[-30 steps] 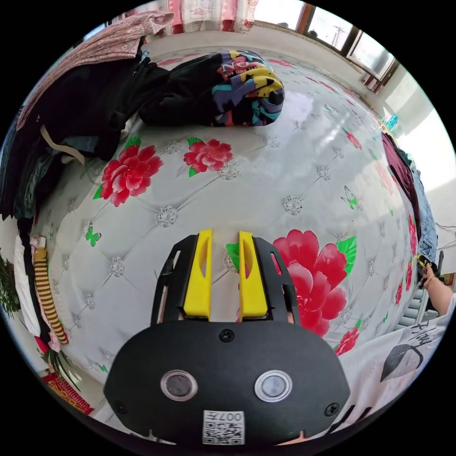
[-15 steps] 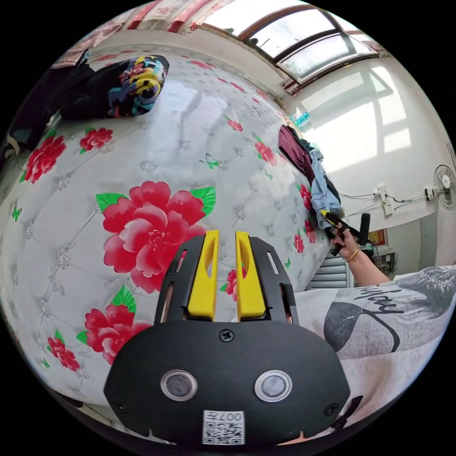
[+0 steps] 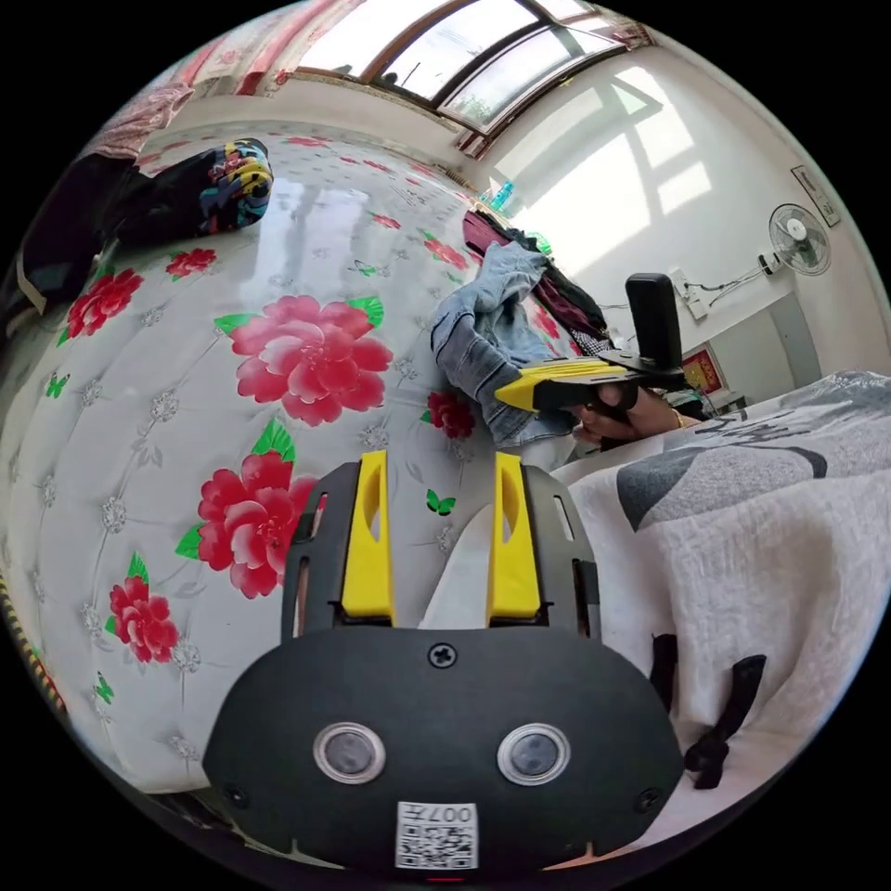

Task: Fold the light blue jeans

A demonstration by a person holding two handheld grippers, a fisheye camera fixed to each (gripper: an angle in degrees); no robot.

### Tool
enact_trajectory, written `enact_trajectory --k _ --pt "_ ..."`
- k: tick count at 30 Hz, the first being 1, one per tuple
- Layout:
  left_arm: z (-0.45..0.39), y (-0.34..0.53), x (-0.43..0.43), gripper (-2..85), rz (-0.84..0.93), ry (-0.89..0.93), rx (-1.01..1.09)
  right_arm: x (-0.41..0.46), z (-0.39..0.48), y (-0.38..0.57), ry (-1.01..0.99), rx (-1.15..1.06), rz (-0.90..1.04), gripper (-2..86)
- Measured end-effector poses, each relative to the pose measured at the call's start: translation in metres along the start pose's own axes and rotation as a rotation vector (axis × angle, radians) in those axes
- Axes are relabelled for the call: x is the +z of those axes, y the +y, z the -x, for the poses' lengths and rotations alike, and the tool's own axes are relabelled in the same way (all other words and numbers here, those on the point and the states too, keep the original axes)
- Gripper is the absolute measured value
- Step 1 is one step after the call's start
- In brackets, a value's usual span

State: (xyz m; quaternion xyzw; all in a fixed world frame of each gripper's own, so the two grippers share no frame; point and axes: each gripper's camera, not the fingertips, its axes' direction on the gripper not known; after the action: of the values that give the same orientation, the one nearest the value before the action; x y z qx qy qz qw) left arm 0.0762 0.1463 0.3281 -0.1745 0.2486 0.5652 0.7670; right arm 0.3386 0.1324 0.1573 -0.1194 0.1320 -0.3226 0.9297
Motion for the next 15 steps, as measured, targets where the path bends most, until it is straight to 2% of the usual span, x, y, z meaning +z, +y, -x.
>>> enact_trajectory --k 3,5,7,8,9,11,13,15 --pt "-0.004 0.01 -0.026 16.5 -0.087 -0.028 0.021 0.01 0.019 -0.029 -0.061 -0.062 -0.002 0.8" --pt "-0.001 0.014 -0.045 16.3 -0.145 -0.069 -0.012 0.019 0.049 -0.058 -0.182 -0.164 0.002 1.1" --pt "0.006 0.02 -0.063 12.0 -0.214 -0.097 -0.058 0.028 0.083 -0.078 -0.262 -0.269 0.001 1.7" --pt "0.011 0.024 -0.08 5.0 -0.29 -0.08 -0.064 0.035 0.105 -0.088 -0.252 -0.323 -0.009 2.2" --pt "0.015 0.025 -0.088 1.5 -0.323 -0.099 -0.087 0.037 0.115 -0.092 -0.237 -0.344 -0.027 2.5" --pt "0.041 0.017 -0.117 0.0 -0.294 -0.324 -0.211 0.039 0.131 -0.1 -0.196 -0.392 -0.056 3.5" --pt "0.075 0.009 -0.14 -0.3 -0.272 -0.419 -0.299 0.036 0.123 -0.097 -0.108 -0.377 -0.042 4.4" --pt "0.115 0.012 -0.173 -0.1 -0.345 -0.439 -0.489 0.027 0.098 -0.085 0.006 -0.315 -0.037 4.7"
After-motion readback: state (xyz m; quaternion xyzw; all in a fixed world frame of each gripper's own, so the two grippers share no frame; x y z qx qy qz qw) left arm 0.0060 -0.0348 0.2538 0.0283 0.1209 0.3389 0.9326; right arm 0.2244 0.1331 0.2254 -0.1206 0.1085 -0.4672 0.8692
